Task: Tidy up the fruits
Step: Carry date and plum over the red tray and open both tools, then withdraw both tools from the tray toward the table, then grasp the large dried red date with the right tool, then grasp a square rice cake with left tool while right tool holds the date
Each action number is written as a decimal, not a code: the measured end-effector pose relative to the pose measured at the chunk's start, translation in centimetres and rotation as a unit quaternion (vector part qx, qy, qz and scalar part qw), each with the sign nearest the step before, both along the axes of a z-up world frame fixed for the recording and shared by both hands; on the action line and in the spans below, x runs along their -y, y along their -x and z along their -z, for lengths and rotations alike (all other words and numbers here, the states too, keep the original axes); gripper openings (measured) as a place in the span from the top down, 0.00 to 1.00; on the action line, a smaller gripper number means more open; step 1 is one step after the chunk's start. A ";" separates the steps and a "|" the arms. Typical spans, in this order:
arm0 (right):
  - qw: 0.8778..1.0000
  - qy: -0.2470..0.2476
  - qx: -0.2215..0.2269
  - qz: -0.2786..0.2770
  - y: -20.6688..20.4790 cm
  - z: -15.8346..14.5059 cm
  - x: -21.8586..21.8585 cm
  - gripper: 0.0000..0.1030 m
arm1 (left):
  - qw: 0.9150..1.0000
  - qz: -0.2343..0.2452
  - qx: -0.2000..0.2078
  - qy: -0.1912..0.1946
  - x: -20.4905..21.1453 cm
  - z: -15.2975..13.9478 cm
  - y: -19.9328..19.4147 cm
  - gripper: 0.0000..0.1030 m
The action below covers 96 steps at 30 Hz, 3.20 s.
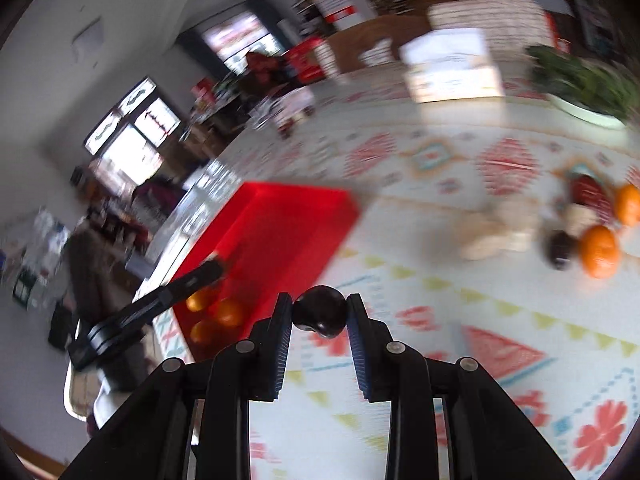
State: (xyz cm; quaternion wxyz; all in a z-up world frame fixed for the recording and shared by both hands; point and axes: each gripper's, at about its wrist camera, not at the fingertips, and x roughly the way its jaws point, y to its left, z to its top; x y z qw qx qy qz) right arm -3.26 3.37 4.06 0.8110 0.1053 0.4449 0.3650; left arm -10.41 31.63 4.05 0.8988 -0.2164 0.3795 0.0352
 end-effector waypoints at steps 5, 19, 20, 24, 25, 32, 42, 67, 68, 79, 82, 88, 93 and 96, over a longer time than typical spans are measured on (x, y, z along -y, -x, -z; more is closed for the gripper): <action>0.998 0.036 0.018 -0.048 1.5 -0.1 -6.3 0.70 | 1.000 0.007 -0.027 -0.009 -1.6 1.0 -2.4 0.58; 0.980 0.139 0.078 -0.118 4.5 2.3 -15.6 0.60 | 0.998 -0.005 0.014 0.054 -5.3 -0.3 -0.6 0.19; 0.980 0.136 0.081 -0.118 4.6 2.3 -15.5 0.49 | 0.998 -0.012 0.017 0.053 -5.4 -0.6 -0.2 0.17; 0.984 0.118 0.089 -0.105 4.2 1.3 -14.3 0.38 | 0.996 -0.021 0.032 0.078 -5.6 -1.3 1.3 0.16; 0.984 0.116 0.091 -0.101 4.3 1.1 -13.9 0.38 | 0.996 -0.022 0.028 0.082 -5.5 -1.5 1.6 0.16; 0.987 0.112 0.108 -0.028 3.9 -0.1 -7.2 0.32 | 0.998 0.029 0.051 0.033 0.3 -6.2 4.0 0.16; 0.982 0.111 0.063 0.142 3.1 0.2 9.9 0.30 | 0.968 0.246 0.048 0.019 17.4 -18.7 8.3 0.09; 0.934 0.109 0.025 0.341 2.1 1.3 29.2 0.30 | 0.957 0.285 -0.047 0.025 20.9 -8.1 0.4 0.09; 0.932 0.111 0.023 0.345 1.8 1.4 29.5 0.30 | 0.959 0.275 -0.063 0.028 20.2 -6.2 -0.3 0.09; 0.911 0.162 -0.027 0.378 -5.0 4.6 29.6 0.30 | 0.962 0.243 -0.104 0.068 19.3 2.3 -2.8 0.09; 0.904 0.179 -0.020 0.388 -5.6 4.8 29.2 0.32 | 0.962 0.246 -0.103 0.062 20.0 2.7 -3.8 0.09; 0.908 0.191 0.006 0.374 -5.5 4.7 28.5 0.65 | 0.965 0.239 -0.102 0.042 21.2 2.6 -6.4 0.09; 0.936 0.149 0.024 0.319 -4.9 4.2 26.9 0.65 | 0.968 0.230 -0.099 -0.009 21.8 2.9 -10.0 0.09; 0.945 0.147 0.026 0.291 -4.7 4.4 25.6 0.65 | 0.968 0.232 -0.087 -0.035 21.9 2.8 -11.7 0.18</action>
